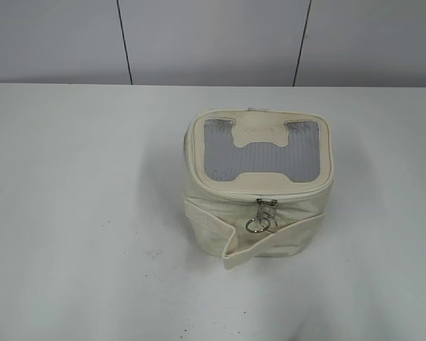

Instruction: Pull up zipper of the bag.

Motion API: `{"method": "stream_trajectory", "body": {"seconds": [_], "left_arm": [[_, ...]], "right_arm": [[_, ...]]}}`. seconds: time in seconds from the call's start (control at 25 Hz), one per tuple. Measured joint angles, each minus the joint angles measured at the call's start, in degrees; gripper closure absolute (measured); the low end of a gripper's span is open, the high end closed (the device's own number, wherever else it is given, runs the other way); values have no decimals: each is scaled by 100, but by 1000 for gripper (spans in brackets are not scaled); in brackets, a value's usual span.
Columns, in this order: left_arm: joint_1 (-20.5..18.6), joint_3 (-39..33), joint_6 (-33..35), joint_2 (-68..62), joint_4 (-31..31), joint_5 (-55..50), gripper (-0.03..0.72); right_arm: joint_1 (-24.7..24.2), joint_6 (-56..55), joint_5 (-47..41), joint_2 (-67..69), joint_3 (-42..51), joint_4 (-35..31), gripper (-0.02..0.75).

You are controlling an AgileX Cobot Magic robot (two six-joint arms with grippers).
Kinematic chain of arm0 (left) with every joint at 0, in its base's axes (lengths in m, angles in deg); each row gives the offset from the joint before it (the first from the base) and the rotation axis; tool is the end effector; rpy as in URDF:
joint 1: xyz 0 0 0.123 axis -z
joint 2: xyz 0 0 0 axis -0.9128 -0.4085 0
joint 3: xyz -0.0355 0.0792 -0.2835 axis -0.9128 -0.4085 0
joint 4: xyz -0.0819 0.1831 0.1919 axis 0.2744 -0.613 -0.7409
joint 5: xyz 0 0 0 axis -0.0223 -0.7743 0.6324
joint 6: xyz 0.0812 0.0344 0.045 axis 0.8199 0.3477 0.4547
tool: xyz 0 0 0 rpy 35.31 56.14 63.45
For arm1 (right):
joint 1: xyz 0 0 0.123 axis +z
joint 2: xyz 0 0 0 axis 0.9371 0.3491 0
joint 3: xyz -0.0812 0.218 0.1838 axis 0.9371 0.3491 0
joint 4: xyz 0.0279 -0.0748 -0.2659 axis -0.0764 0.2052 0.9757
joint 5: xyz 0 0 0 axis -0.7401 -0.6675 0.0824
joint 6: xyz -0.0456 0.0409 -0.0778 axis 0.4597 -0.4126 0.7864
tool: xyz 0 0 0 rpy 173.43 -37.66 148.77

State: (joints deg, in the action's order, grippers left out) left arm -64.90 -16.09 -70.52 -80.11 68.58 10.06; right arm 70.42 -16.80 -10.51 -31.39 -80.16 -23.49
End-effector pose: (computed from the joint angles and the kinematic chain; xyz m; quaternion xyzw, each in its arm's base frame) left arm 0.0080 0.0025 0.2967 -0.0237 0.8429 -0.0086 0.5375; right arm 0.0126 0.0023 0.2872 -0.0016 0.8478 0.0192 0.5300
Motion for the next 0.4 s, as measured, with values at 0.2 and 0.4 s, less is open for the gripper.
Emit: {"method": "stream_trajectory", "body": {"seconds": [0.2, 0.4], "left_arm": [[0, 0, 0, 0, 0, 0, 264], [0, 0, 0, 0, 0, 0, 265]], "right_arm": [[0, 0, 0, 0, 0, 0, 204], [0, 0, 0, 0, 0, 0, 204]]}}
